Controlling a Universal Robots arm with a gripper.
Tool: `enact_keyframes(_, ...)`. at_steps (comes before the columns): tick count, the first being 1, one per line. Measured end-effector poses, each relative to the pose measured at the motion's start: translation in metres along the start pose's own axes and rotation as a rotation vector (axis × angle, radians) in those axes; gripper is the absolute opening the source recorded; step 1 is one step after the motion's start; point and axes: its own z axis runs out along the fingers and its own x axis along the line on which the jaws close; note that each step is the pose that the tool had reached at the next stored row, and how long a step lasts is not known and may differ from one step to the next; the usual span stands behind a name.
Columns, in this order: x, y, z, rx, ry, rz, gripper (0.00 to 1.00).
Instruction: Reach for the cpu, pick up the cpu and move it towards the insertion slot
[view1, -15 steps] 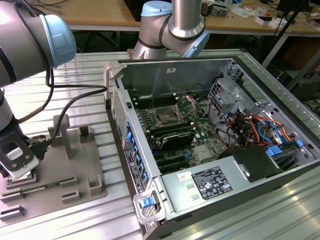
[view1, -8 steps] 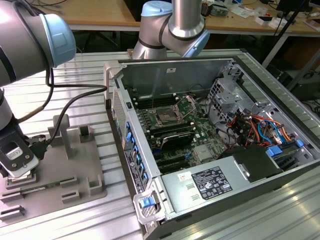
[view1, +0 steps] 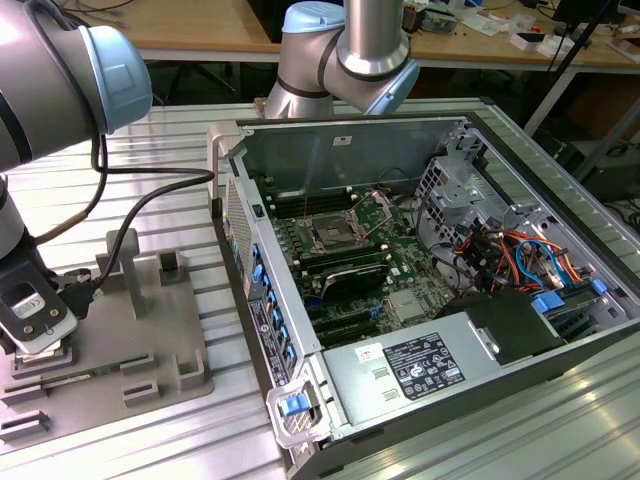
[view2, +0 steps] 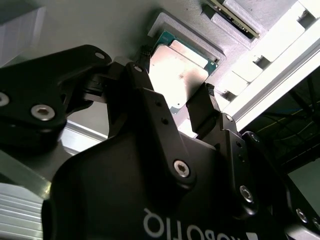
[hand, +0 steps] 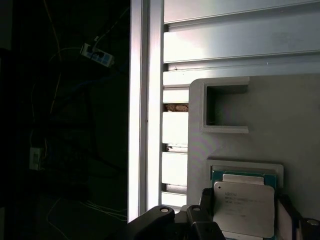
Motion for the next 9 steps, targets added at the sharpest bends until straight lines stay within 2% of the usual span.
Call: enact_keyframes(9, -0.0002, 0.0000, -0.0023, -0.0001, 0.0002, 0.000, 0.55)
